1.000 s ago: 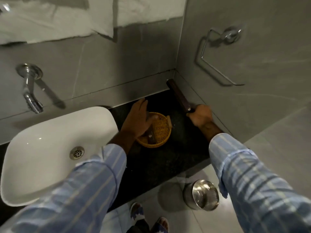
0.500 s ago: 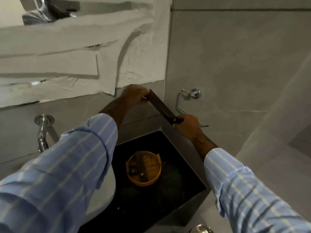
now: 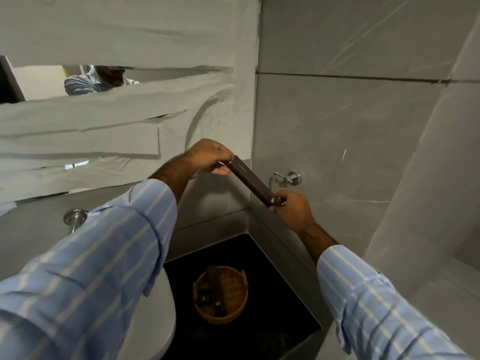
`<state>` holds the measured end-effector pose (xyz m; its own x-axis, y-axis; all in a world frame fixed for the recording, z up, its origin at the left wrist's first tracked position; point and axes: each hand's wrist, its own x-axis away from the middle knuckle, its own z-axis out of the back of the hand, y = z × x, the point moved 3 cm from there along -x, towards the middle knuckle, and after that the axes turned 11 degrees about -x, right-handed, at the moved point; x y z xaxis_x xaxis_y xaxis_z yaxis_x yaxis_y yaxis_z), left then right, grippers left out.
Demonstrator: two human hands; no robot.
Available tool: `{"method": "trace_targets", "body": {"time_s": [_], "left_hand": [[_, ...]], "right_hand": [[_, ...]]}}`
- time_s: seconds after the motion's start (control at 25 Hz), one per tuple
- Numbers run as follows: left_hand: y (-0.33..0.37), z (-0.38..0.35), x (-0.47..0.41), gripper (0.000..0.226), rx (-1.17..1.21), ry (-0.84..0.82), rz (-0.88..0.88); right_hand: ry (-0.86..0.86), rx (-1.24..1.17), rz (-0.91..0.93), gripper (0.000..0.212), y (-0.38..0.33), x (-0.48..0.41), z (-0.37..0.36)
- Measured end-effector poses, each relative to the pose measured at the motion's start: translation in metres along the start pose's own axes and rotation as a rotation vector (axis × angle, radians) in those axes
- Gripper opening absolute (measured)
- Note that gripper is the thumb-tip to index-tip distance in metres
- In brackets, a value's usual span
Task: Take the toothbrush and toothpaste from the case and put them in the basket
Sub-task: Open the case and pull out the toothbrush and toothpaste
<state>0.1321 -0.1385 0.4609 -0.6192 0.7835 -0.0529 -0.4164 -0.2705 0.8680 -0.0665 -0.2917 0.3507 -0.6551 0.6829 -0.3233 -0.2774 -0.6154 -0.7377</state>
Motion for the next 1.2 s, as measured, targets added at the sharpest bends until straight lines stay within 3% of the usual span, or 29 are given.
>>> {"method": "trace_targets", "body": {"time_s": [0.16,0.24,0.36,0.44,0.52,0.6,0.68,0.76,0.84,1.0,1.12,1.2], "left_hand": [[0.012,0.003,0.003,0.015,-0.067,-0.020,-0.007],[0.017,0.001,0.005,0.015,-0.243,-0.027,-0.038],[0.024,-0.005,0.007,0.013,-0.420,0.085,-0.045],[0.024,-0.004,0.005,0.016,-0.287,0.145,-0.024],[0.020,-0.004,0.006,0.014,-0.123,0.102,-0.021],[0.012,-0.004,0.005,0.018,-0.106,0.063,-0.030],[0.004,-0.004,0.003,0.013,-0.123,0.111,-0.027],[-0.005,-0.006,0.001,0.012,-0.072,0.184,-0.002],[-0.017,-0.013,0.002,0.015,0.005,0.205,0.026],[-0.036,-0.032,0.014,0.017,0.248,0.101,0.055],[-0.053,-0.031,0.022,0.019,0.532,0.061,0.067],[-0.062,-0.027,0.027,0.027,0.443,0.162,0.058]], "right_hand": [[0.000,-0.013,0.017,0.026,0.000,-0.003,0.008],[-0.020,-0.008,0.026,0.030,0.001,-0.005,0.009],[-0.043,0.035,0.037,0.032,0.001,-0.008,0.008],[-0.047,0.017,0.033,0.030,0.002,-0.008,0.006],[-0.052,-0.003,0.046,0.026,0.003,-0.007,0.003],[-0.036,-0.037,0.049,0.025,0.003,-0.004,-0.002],[-0.035,-0.308,-0.165,0.041,0.007,-0.002,-0.010],[-0.188,-0.962,-0.605,0.040,0.000,0.005,-0.030],[-0.295,-1.420,-0.793,0.034,-0.016,0.010,-0.047],[-0.238,-1.822,-0.637,0.038,-0.037,0.001,-0.062],[-0.173,-1.865,-0.632,0.041,-0.041,-0.006,-0.060],[-0.149,-1.863,-0.626,0.048,-0.041,-0.009,-0.061]]}}
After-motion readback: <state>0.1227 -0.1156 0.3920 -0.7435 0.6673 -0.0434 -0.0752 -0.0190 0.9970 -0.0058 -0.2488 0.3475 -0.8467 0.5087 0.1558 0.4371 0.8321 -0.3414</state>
